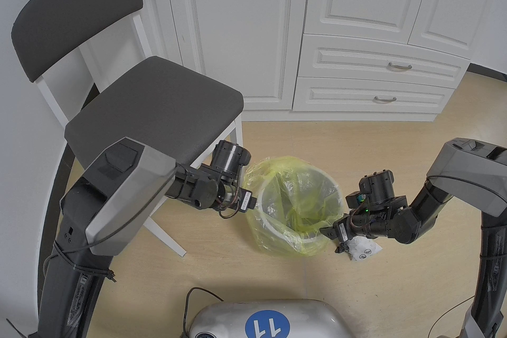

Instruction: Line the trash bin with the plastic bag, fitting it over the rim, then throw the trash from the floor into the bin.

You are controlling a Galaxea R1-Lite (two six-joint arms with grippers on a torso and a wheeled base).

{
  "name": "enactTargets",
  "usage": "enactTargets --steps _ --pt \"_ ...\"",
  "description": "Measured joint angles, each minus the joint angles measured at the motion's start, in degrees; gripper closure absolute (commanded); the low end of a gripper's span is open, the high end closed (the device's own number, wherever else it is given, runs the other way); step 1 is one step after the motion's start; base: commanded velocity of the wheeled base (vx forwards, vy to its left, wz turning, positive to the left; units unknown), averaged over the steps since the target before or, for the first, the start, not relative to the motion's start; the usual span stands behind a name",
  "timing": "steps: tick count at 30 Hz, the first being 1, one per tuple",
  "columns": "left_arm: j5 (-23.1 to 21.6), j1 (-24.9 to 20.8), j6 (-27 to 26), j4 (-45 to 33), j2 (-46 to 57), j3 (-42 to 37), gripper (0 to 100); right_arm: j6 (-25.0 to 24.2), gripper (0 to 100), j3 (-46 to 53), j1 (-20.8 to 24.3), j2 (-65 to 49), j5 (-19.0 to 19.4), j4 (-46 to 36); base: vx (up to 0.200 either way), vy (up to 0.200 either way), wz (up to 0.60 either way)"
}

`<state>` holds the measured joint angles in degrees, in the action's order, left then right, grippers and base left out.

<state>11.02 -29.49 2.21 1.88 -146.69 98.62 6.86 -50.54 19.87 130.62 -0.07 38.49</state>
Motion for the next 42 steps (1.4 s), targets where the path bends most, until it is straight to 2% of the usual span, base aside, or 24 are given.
enactTargets --steps 14,21,29,34,42 --pt "-0.3 2.7 -0.3 0.3 -1.3 -1.2 0 0.0 0 -1.2 -1.5 0.7 0.0 0.0 0.000 0.000 0.00" --pt "-2.0 2.7 -0.2 -0.7 -6.6 5.0 0 0.0 0 -1.6 -2.2 0.8 0.0 0.0 0.000 0.000 0.00" --pt "-4.7 2.8 -0.2 -6.9 -11.6 14.1 0 0.0 0 -2.7 -4.0 0.9 0.0 -0.2 0.000 0.000 0.00" --pt "-7.7 2.7 -0.3 -7.1 -13.7 15.7 0 0.0 0 -3.9 -6.2 1.1 0.0 -0.2 0.000 0.000 0.00" --pt "-9.0 3.2 0.4 -5.2 -14.6 16.0 0 0.0 0 -4.8 -9.3 0.7 0.8 -0.2 0.000 0.000 0.00"
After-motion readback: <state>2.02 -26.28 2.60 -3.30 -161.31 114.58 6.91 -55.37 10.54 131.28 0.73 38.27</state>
